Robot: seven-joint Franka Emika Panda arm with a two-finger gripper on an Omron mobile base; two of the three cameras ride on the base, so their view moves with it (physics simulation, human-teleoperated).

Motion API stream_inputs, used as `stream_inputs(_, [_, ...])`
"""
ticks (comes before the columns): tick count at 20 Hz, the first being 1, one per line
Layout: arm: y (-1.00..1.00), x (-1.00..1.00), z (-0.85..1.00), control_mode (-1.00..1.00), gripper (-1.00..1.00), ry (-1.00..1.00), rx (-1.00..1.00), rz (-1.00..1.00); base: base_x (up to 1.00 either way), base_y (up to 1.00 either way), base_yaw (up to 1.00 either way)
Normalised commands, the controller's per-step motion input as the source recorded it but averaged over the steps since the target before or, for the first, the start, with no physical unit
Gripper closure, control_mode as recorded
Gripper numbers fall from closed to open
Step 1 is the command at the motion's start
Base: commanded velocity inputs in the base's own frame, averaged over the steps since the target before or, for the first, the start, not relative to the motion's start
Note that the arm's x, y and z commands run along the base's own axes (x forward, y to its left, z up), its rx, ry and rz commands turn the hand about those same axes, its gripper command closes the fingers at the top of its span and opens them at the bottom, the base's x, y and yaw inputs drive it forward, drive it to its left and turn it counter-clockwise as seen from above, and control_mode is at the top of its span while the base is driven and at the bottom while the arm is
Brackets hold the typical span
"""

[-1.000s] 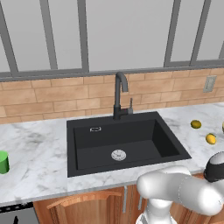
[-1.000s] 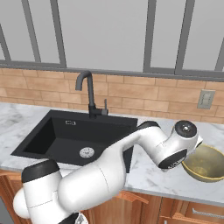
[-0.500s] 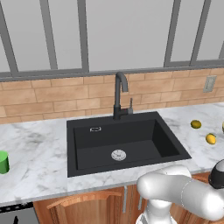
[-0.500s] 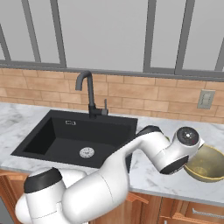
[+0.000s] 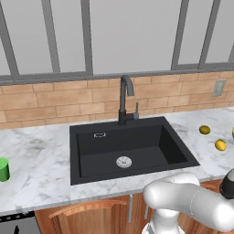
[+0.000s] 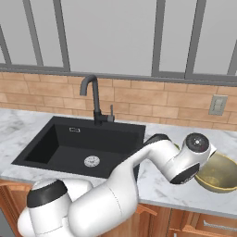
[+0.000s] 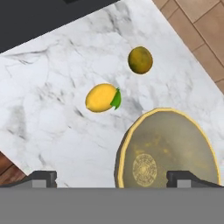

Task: Remove the lemon and orange from the sink. Then move the bowl and cup from the counter to the sink for washing.

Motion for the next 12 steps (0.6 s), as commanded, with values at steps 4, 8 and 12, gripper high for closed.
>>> stream_inputs(4, [0.00, 0.03, -0.13, -1.00, -1.00, 0.02, 0.00, 0.00, 0.00, 0.00, 0.00])
stream_inputs(8, [0.00, 0.05, -0.17, -1.00, -1.00, 0.06, 0.00, 0.00, 0.00, 0.00, 0.00])
stream_inputs(12, [0.00, 0.07, -0.11, -1.00, -1.00, 0.10, 0.00, 0.00, 0.00, 0.00, 0.00])
